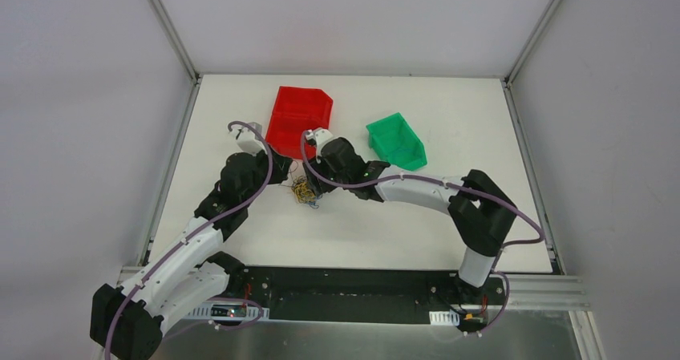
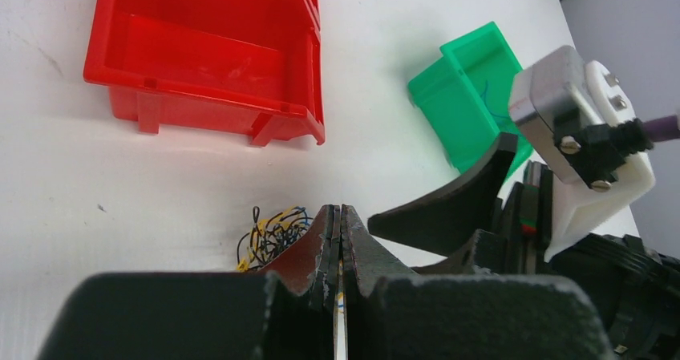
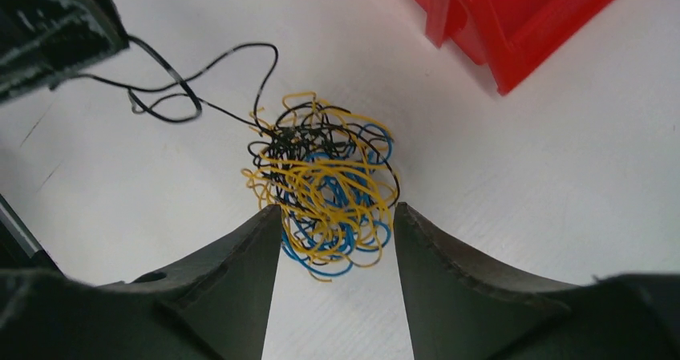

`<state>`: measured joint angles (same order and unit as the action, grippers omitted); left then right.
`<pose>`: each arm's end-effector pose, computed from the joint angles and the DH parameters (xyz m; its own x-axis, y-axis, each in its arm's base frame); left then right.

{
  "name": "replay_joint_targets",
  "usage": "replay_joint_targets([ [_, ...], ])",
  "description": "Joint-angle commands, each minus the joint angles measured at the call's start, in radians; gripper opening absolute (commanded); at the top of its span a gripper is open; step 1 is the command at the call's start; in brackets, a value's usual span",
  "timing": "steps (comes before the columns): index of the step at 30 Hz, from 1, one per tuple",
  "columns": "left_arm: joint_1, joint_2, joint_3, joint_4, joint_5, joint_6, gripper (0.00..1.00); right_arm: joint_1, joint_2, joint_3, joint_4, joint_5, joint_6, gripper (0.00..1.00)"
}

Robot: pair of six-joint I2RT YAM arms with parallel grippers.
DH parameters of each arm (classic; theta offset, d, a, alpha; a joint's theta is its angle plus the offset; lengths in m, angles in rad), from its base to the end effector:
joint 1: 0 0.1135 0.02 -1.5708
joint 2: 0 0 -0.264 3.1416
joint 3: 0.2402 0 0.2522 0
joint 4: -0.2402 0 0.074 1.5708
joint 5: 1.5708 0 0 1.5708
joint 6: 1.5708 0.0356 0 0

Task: Untangle the cables

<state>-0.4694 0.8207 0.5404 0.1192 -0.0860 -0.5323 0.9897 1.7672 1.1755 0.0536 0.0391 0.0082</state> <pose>0.1798 -0.0878 0.2790 -0.3136 -0.4079 -0.8575 0.2506 0.8355 -0.4891 0.2221 0.3356 0.2294 -0.2880 -0.4236 -0.8588 -0.8145 0.5801 -0.0130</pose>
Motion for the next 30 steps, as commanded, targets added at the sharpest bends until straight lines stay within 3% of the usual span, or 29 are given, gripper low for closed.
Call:
replay_joint_targets([
  [1, 0.006, -0.036, -0.013, 0.038, -0.011, 0.012, 0.0, 0.011, 0.057, 0.095, 0.05, -0.027, -0.054, 0.56],
  [8, 0.006, -0.049, -0.015, 0.024, -0.048, 0.011, 0.0, 0.017, 0.144, 0.166, 0.016, -0.071, -0.069, 0.49],
  [13, 0.006, -0.045, -0.014, 0.018, -0.068, 0.014, 0.0, 0.017, 0.137, 0.156, 0.009, -0.072, -0.077, 0.36],
  [19, 0.006, -0.04, -0.01, 0.012, -0.078, 0.018, 0.0, 0.017, 0.117, 0.131, 0.006, -0.114, -0.081, 0.5],
  [23, 0.006, -0.039, -0.011, 0.008, -0.083, 0.02, 0.0, 0.017, 0.09, 0.103, 0.007, -0.101, -0.084, 0.5],
  [30, 0.007, -0.045, -0.011, 0.005, -0.08, 0.02, 0.0, 0.017, 0.068, 0.073, 0.002, -0.074, -0.087, 0.41],
])
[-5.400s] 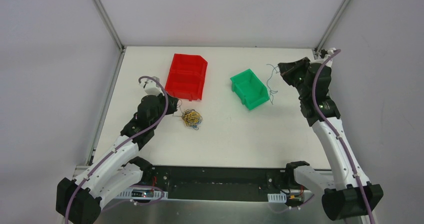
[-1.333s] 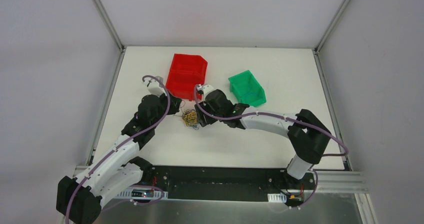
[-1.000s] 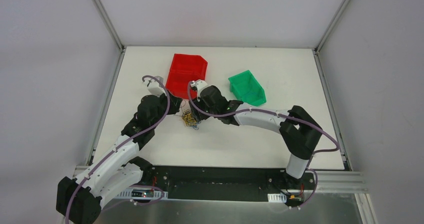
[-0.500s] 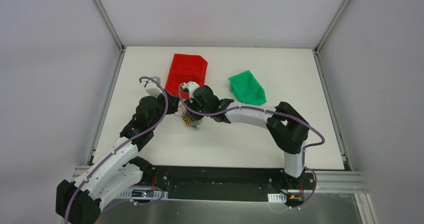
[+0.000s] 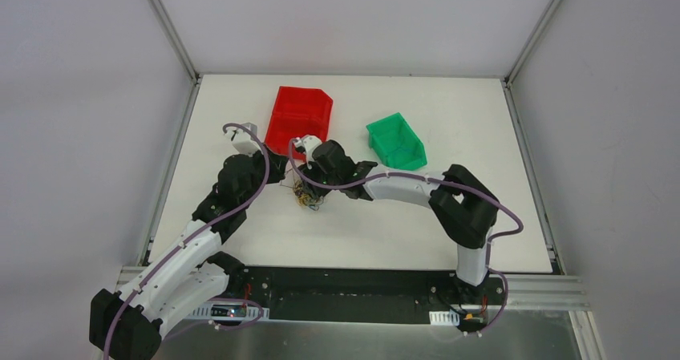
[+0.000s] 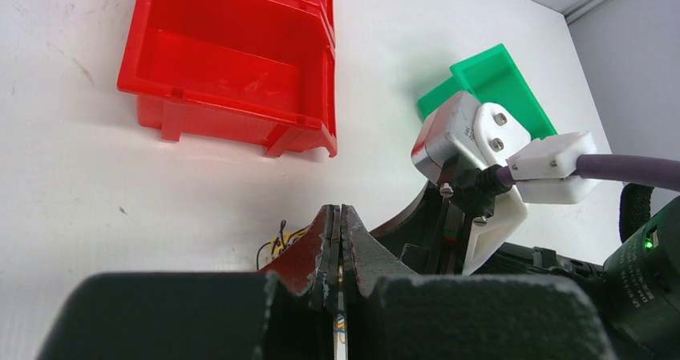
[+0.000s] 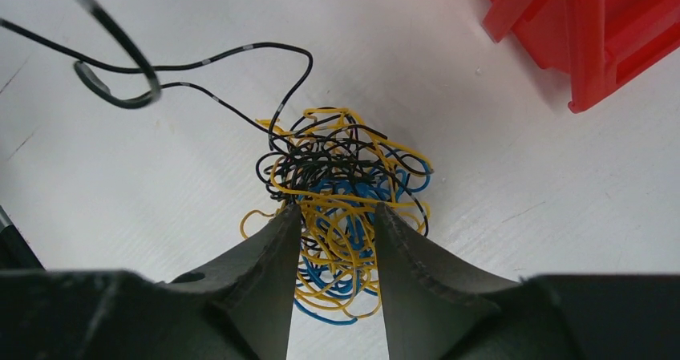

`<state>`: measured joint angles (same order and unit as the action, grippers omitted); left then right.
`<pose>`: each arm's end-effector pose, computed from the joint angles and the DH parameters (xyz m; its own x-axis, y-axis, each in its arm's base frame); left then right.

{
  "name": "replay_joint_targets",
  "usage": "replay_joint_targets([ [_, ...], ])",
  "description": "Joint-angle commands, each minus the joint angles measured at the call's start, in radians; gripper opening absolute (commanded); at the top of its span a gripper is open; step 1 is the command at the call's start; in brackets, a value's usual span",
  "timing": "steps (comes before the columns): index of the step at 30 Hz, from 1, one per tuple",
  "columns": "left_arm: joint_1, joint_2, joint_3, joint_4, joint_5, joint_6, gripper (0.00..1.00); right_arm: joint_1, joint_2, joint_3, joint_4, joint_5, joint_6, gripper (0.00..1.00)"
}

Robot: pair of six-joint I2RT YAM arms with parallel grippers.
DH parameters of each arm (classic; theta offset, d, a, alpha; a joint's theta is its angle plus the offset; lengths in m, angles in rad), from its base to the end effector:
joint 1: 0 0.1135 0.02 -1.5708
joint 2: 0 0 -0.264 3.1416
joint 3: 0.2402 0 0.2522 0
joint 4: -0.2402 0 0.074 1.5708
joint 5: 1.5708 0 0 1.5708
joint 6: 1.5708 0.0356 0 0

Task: Untangle the cables

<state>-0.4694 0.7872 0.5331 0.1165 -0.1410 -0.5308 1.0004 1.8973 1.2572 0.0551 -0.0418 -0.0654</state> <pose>0.1753 -0.0833 0.2820 -0.2694 -0.4253 -0.8640 0.2173 0.8472 -0.4848 0.2300 0.3613 0.2049 -0.2413 -0.4971 -0.8334 -0.8774 0.4787 -0.0315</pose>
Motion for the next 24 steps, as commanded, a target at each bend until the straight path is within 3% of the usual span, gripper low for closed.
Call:
replay_joint_targets([
  [1, 0.006, -0.014, -0.004, 0.007, -0.023, 0.018, 0.0, 0.007, -0.064, -0.01, -0.002, 0.008, -0.011, 0.41],
  [3, 0.006, -0.013, -0.004, 0.008, -0.021, 0.018, 0.0, 0.006, -0.081, -0.019, -0.001, 0.01, -0.01, 0.38],
  [7, 0.006, -0.011, -0.004, 0.008, -0.016, 0.018, 0.0, 0.007, -0.129, -0.047, 0.004, 0.032, 0.01, 0.08],
  [9, 0.006, -0.01, -0.004, 0.006, -0.016, 0.018, 0.0, 0.007, -0.161, -0.066, 0.0, 0.075, 0.03, 0.0],
  [12, 0.006, -0.01, -0.005, 0.003, -0.018, 0.022, 0.0, 0.006, -0.235, -0.114, 0.007, 0.101, 0.054, 0.0],
  [21, 0.006, 0.021, 0.003, 0.002, -0.029, 0.016, 0.0, -0.001, -0.482, -0.233, -0.022, 0.382, 0.209, 0.0],
  [24, 0.007, 0.062, 0.001, -0.034, -0.173, -0.063, 0.0, -0.02, -0.59, -0.31, -0.041, 0.558, 0.298, 0.0],
])
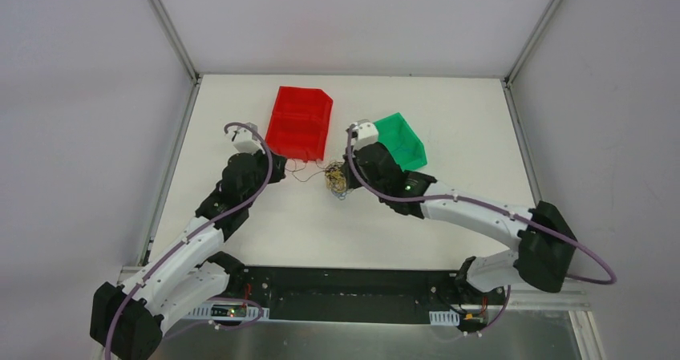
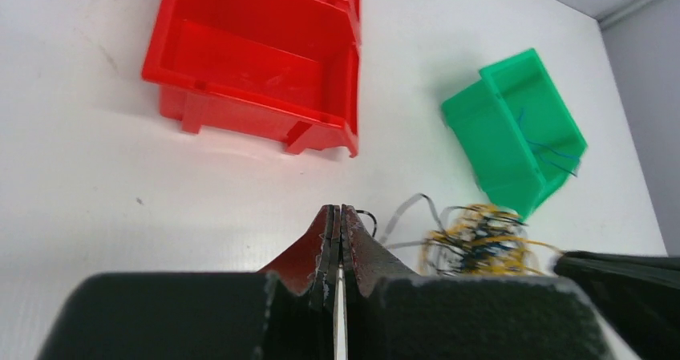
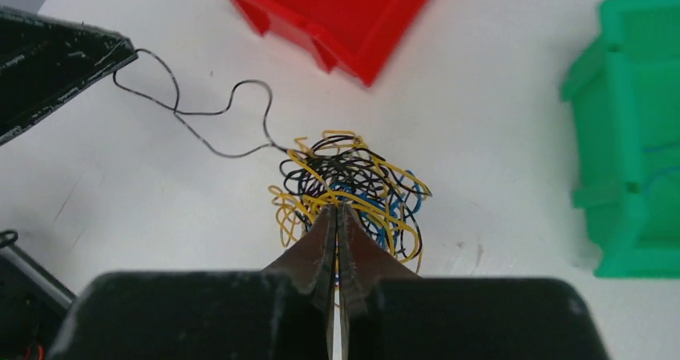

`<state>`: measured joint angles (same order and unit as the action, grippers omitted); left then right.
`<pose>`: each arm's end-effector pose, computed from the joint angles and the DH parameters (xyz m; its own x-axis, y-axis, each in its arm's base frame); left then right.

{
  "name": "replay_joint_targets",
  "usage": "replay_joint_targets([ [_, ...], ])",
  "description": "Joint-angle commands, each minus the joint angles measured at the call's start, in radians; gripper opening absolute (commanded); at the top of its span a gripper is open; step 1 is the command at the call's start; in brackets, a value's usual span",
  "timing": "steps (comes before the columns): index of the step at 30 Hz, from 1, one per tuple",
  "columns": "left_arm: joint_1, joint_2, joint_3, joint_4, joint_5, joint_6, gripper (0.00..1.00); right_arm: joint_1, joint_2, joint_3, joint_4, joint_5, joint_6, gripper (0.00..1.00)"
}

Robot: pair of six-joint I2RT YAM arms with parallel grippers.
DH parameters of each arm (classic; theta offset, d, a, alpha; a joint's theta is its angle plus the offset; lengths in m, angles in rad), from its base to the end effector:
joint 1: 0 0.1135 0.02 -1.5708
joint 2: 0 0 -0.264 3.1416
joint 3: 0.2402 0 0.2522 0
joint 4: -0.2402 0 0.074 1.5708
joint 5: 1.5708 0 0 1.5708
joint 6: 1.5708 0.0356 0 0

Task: Untangle the cables

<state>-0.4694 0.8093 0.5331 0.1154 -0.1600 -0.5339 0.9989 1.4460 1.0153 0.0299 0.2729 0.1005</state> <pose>0.1788 -0.0843 0.2780 -0.2788 -0.4219 -0.8627 0.1910 0.8560 -0.4804 0.1891 0.2761 0.2854 -0.2779 -0.2532 -0.9267 -0.6508 0.7591 -0.0122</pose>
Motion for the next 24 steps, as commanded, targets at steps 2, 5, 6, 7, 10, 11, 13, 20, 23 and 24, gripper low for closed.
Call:
replay_joint_targets([
  [2, 0.01, 0.077, 0.011, -0.078, -0.27, -0.118, 0.0, -0.065, -0.234, -0.134, -0.017, 0.31, 0.203, 0.0],
  [5, 0.023, 0.126, 0.04, -0.158, -0.375, -0.177, 0.0, -0.238, -0.396, -0.228, -0.051, 0.278, 0.332, 0.0],
  [6, 0.032, 0.139, 0.048, -0.182, -0.395, -0.192, 0.0, -0.282, -0.45, -0.253, -0.068, 0.276, 0.362, 0.0],
  [7, 0.044, 0.149, 0.049, -0.195, -0.404, -0.204, 0.0, -0.335, -0.507, -0.278, -0.086, 0.283, 0.392, 0.0],
  [10, 0.083, 0.165, 0.045, -0.205, -0.391, -0.232, 0.0, -0.496, -0.656, -0.342, -0.136, 0.28, 0.48, 0.0],
  [11, 0.091, 0.167, 0.044, -0.205, -0.384, -0.237, 0.0, -0.556, -0.699, -0.355, -0.148, 0.261, 0.508, 0.0],
  [13, 0.099, 0.17, 0.045, -0.206, -0.37, -0.238, 0.0, -0.619, -0.732, -0.373, -0.156, 0.204, 0.531, 0.0],
  [20, 0.1, 0.152, 0.046, -0.202, -0.353, -0.216, 0.0, -0.642, -0.677, -0.316, -0.21, 0.156, 0.524, 0.0],
  [23, 0.1, 0.131, 0.034, -0.215, -0.398, -0.234, 0.0, -0.67, -0.723, -0.306, -0.29, 0.27, 0.565, 0.0],
  [24, 0.099, 0.121, 0.028, -0.233, -0.433, -0.251, 0.0, -0.692, -0.755, -0.308, -0.312, 0.296, 0.58, 0.0],
])
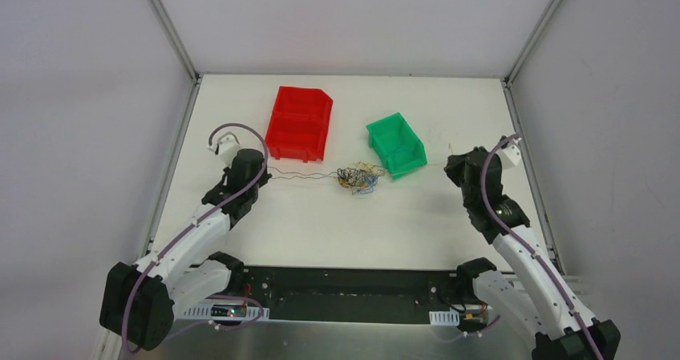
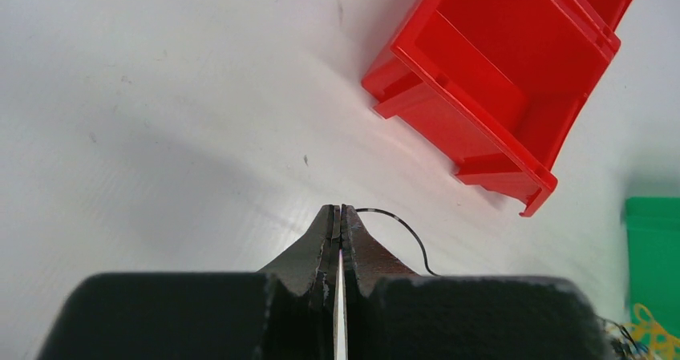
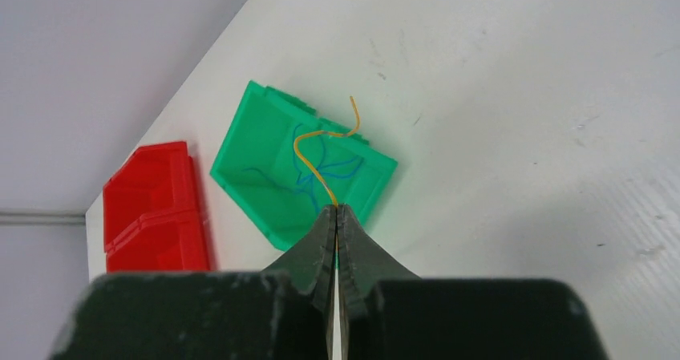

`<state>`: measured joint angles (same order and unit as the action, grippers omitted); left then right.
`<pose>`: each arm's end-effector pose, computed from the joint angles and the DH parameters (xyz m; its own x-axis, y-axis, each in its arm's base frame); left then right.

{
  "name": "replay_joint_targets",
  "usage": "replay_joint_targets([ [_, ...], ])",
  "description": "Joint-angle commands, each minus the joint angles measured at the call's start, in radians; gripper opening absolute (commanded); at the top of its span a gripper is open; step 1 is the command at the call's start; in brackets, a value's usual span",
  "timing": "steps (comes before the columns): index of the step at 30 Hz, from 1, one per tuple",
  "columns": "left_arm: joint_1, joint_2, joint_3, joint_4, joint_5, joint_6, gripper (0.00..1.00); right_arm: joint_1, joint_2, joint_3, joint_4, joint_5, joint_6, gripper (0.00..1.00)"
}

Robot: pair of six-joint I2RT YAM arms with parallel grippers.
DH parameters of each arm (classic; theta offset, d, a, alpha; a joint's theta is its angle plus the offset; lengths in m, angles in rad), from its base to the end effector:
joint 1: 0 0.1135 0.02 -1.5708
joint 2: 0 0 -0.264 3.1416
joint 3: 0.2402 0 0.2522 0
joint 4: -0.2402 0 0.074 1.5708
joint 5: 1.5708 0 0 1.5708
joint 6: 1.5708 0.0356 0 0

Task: Untangle the cables

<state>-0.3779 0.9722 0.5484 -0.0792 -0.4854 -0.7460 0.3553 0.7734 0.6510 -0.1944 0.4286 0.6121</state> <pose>0.2028 -0.0626 0.2347 -0.2927 -0.5297 -0.7961 -0.3434 0.8352 -0.4295 0.1764 0.0497 0.2944 -0.2081 0.4802 -0.8521 0.2119 0.8726 0.4400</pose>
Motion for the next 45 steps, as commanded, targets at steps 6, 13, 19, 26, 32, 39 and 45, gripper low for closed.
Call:
replay_joint_targets([
  [6, 0.008, -0.134, -0.011, -0.16, -0.335, -0.152, 0.0, -0.17, -0.229, 0.065, -0.262, 0.338, 0.192, 0.0],
  [13, 0.008, -0.244, -0.049, -0.226, -0.425, -0.231, 0.0, -0.18, -0.417, 0.019, -0.348, 0.534, 0.31, 0.0],
  [19, 0.007, -0.19, 0.023, -0.199, -0.248, -0.136, 0.0, -0.18, -0.389, 0.006, -0.141, 0.167, 0.077, 0.0],
  [26, -0.028, -0.186, 0.018, 0.088, 0.314, 0.214, 0.8, -0.179, -0.312, -0.019, 0.028, -0.279, -0.032, 0.0],
  [32, -0.091, -0.14, 0.002, 0.275, 0.62, 0.328, 0.99, -0.179, -0.23, -0.007, 0.016, -0.294, -0.006, 0.0],
  [39, -0.301, 0.256, 0.217, 0.223, 0.671, 0.455, 0.99, -0.179, -0.234, -0.02, 0.031, -0.293, -0.004, 0.0],
  [45, -0.398, 0.514, 0.394, 0.105, 0.632, 0.5, 0.94, -0.178, -0.194, -0.022, 0.047, -0.318, 0.008, 0.0],
])
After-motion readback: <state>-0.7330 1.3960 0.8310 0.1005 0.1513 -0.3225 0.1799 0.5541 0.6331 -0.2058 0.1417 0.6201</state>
